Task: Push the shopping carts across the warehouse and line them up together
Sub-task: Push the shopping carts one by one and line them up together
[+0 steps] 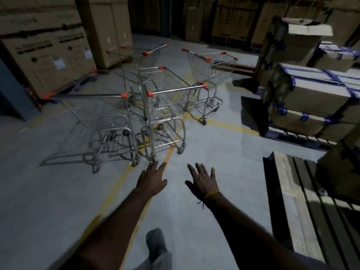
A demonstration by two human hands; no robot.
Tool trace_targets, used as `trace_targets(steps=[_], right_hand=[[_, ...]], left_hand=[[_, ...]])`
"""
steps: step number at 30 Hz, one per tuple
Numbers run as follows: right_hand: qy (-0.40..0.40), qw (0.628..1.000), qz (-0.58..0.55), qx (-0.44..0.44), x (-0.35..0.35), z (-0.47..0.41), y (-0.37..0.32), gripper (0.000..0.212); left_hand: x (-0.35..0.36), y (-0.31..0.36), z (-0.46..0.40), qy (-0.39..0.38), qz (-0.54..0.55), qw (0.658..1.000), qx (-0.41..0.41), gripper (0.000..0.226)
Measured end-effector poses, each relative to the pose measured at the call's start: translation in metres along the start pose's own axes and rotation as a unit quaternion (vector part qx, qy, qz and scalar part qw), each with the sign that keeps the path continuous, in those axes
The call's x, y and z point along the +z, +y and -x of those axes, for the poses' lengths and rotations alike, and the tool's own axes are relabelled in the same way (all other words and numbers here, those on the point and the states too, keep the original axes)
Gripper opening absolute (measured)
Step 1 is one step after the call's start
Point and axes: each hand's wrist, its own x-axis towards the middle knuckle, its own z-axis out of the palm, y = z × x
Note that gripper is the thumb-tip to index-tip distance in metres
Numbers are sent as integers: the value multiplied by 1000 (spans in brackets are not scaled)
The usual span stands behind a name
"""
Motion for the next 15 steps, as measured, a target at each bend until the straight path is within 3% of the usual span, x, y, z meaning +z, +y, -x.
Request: trace_targets(steps=[8,15], right_hand=[[-5,1000,21,5,-41,-172,40,68],[37,999,4,3,-89,-304,54,69]], left_hand=[[-34,-9,-182,15,14,1000,-7,72],[-83,-21,-324,36,22,999,1,73]])
